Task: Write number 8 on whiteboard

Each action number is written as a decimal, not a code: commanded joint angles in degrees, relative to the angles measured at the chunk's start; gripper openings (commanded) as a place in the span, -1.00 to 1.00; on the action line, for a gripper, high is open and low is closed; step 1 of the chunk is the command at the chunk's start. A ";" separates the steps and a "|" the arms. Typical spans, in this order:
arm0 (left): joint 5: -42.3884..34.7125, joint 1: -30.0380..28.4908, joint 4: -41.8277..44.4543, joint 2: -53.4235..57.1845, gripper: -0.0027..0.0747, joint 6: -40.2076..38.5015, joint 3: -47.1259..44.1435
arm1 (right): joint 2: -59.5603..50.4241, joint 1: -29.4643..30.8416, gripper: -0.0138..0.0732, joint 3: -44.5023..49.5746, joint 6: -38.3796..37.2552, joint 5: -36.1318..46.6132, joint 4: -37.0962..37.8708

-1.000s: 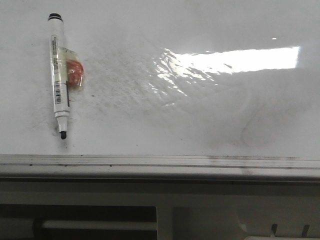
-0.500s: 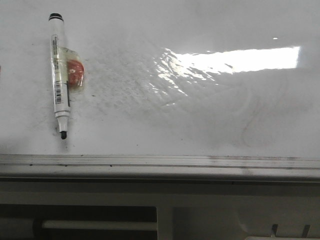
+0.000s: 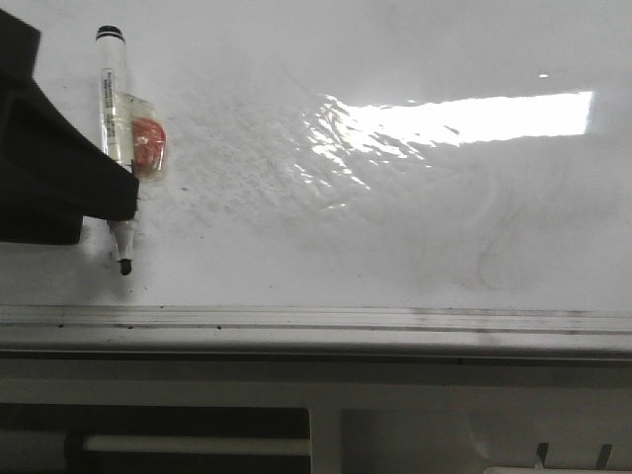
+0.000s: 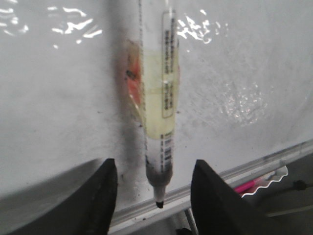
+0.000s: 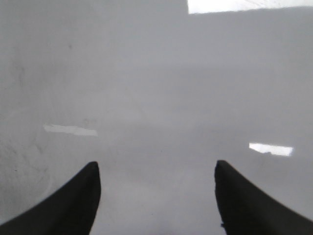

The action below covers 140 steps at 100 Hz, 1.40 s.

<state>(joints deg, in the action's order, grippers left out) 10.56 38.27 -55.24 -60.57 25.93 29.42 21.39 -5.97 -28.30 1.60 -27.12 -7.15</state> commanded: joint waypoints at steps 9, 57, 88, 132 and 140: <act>-4.17 0.51 -1.67 -1.72 -0.52 0.25 2.31 | 0.77 -0.11 0.32 -1.99 0.46 4.05 -1.19; 16.96 2.64 4.08 1.21 -0.98 30.17 7.40 | 3.96 -8.81 0.32 -7.97 21.17 -1.34 -12.76; 15.49 10.47 8.08 1.69 -0.98 47.85 8.57 | 19.19 -26.70 0.33 -12.43 49.49 -10.35 -30.28; 13.47 13.17 8.18 1.69 -0.98 50.78 8.57 | 34.62 -46.28 0.29 -12.43 49.49 12.56 -32.43; 13.47 13.17 8.18 1.69 -0.98 50.78 8.57 | 35.40 -46.28 0.03 -12.43 49.49 12.28 -34.05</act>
<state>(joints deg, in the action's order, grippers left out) 26.02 51.02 -45.54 -59.76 76.60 35.90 56.54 -52.04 -38.67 50.59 -18.77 -38.40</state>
